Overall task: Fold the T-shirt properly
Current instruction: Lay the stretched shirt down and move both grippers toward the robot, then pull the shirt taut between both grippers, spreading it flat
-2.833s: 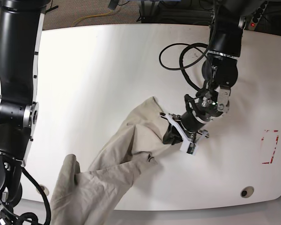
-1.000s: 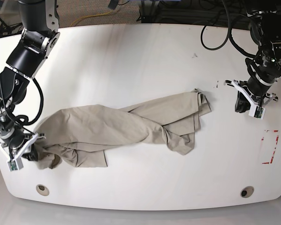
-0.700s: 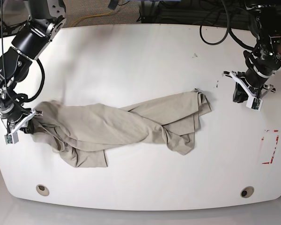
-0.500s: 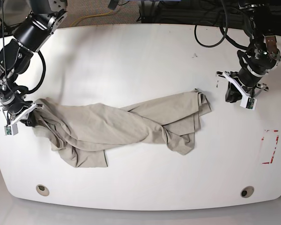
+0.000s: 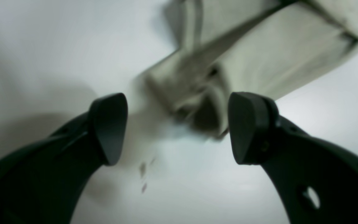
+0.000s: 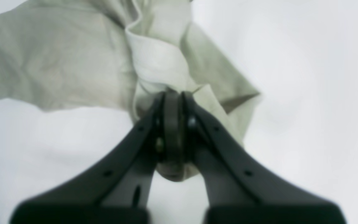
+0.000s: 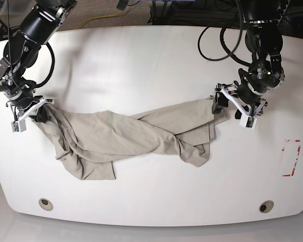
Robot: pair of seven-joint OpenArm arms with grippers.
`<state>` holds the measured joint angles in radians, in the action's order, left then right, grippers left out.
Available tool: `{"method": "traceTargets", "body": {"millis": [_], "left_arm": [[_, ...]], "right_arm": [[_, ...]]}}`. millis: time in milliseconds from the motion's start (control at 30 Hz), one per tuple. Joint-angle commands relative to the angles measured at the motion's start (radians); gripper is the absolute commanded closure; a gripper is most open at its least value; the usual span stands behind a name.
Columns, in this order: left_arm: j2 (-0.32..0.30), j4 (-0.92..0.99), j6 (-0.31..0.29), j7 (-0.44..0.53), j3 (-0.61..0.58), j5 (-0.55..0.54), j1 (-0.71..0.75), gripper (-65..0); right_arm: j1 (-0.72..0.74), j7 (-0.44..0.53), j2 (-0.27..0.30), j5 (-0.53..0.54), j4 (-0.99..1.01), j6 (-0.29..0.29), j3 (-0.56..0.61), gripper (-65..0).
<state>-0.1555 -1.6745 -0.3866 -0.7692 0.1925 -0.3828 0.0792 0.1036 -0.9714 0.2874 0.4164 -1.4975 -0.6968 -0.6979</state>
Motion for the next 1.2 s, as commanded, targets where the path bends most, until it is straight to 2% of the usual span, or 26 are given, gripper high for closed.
{"method": "traceTargets", "body": {"millis": [0, 100, 400, 467, 533, 633, 700, 767, 900, 1033, 1167], "left_arm": [[-0.002, 0.050, 0.011, 0.026, -0.037, -0.006, -0.063, -47.5], [0.000, 0.106, 0.041, 0.026, -0.092, 0.012, -0.108, -47.5], [0.000, 0.245, 0.039, 0.027, -0.182, 0.012, -0.183, -46.9], [0.000, 0.267, 0.039, 0.027, -0.182, 0.015, -0.184, -43.1], [0.000, 0.284, 0.039, 0.027, -0.184, 0.018, -0.186, -35.4], [-0.008, 0.317, 0.039, 0.027, -0.184, 0.018, -0.186, -16.9], [-0.009, 0.337, 0.041, 0.027, -0.184, 0.020, -0.187, -7.4], [-0.022, 0.345, 0.042, 0.027, -0.184, 0.020, -0.192, -1.4], [-0.037, 0.323, 0.039, 0.026, -0.178, 0.011, -0.198, 0.0], [-0.065, 0.215, 0.039, 0.021, -0.159, 0.014, -0.198, 0.0], [-0.068, 0.112, 0.041, 0.020, -0.152, 0.018, -0.224, 0.0]], "right_arm": [[0.012, 0.021, 0.008, 0.019, -0.019, -0.001, -0.044, 0.0], [0.011, 0.019, -0.006, 0.019, -0.019, -0.001, -0.052, 0.0], [0.011, 0.016, -0.012, 0.019, -0.019, -0.001, -0.053, 0.0], [0.011, 0.016, -0.012, 0.019, -0.019, -0.001, -0.053, 0.0], [0.012, 0.016, -0.012, 0.019, -0.019, -0.001, -0.053, 0.0], [0.015, 0.016, -0.012, 0.019, -0.019, -0.001, -0.053, 0.0], [0.017, 0.016, -0.012, 0.019, -0.019, -0.001, -0.053, 0.0], [0.018, 0.018, -0.012, 0.019, -0.019, -0.001, -0.053, 0.0], [0.060, 0.015, -0.014, 0.017, -0.013, -0.001, -0.052, 0.0], [0.133, 0.010, -0.014, 0.016, -0.013, -0.001, -0.047, 0.0], [0.245, -0.040, -0.009, 0.014, -0.012, -0.001, -0.045, 0.0]]}}
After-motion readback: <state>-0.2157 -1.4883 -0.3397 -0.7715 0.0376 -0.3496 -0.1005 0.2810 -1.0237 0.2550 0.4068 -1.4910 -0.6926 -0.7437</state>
